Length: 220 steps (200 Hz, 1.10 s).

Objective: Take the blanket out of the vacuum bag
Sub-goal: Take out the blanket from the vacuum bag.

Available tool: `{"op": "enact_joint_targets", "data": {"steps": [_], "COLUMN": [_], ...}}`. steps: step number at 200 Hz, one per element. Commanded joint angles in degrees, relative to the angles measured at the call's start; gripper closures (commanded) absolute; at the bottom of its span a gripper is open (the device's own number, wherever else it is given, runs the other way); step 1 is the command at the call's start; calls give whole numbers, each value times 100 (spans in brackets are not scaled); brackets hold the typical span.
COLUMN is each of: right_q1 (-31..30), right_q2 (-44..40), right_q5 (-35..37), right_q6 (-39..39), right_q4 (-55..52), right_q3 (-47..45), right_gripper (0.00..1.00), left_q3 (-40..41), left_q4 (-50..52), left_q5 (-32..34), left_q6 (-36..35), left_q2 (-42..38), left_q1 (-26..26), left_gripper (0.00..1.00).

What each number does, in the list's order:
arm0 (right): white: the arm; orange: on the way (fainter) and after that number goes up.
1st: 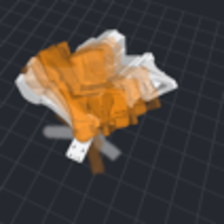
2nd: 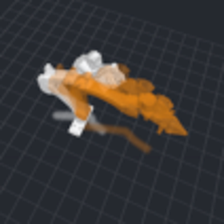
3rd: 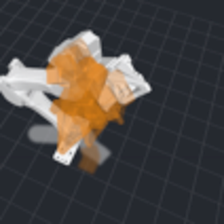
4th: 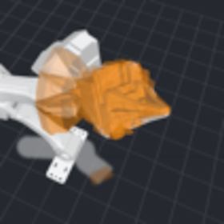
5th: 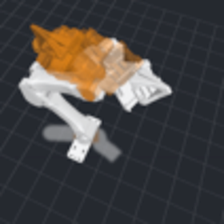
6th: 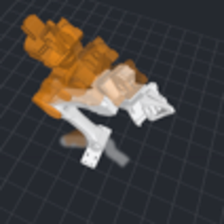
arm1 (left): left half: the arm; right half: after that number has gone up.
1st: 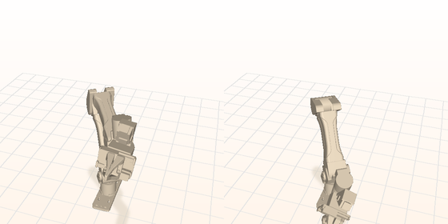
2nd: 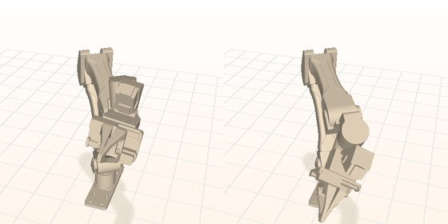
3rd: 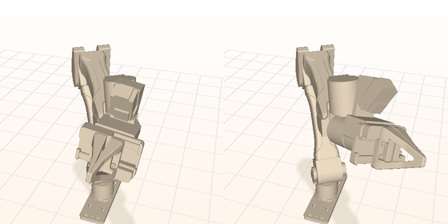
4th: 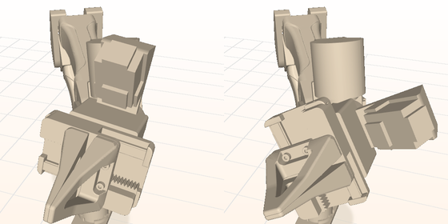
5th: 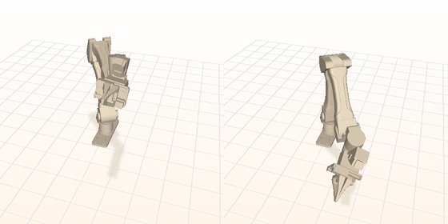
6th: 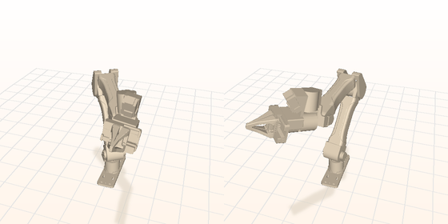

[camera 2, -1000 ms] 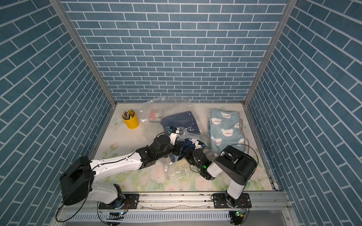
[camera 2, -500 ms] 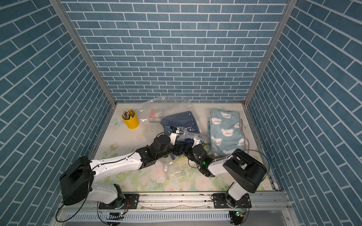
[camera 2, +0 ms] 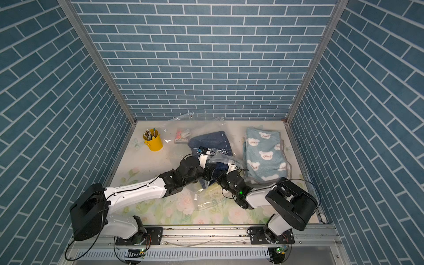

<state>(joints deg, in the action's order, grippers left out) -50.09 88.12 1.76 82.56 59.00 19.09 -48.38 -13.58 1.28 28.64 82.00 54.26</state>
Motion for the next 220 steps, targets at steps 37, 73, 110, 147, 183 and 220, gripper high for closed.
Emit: {"op": "enact_joint_targets", "data": {"steps": [37, 73, 110, 147, 183, 220], "right_q1": [-14, -10, -10, -20, -10, -14], "right_q2": [927, 1185, 1468, 1657, 1573, 1388], "right_q5": [86, 250, 187, 485, 686, 921], "right_q6": [681, 717, 767, 893, 775, 496], "right_q4": [1729, 2205, 2120, 1917, 1535, 1610], "right_q3": [-507, -532, -170, -118, 77, 42], "right_gripper": [64, 49, 46, 44, 53, 86], "left_q3": [-247, -203, -137, -112, -145, -180], "left_q4": [72, -2, -101, -83, -83, -1], "left_q5": [-31, -26, -93, -49, -88, -56], "left_q6": [-106, -94, -17, -57, -60, -91], "left_q2": [71, 61, 73, 22, 36, -20], "left_q1": [14, 14, 14, 13, 12, 13], "left_gripper": [100, 100, 100, 100, 100, 100]}}
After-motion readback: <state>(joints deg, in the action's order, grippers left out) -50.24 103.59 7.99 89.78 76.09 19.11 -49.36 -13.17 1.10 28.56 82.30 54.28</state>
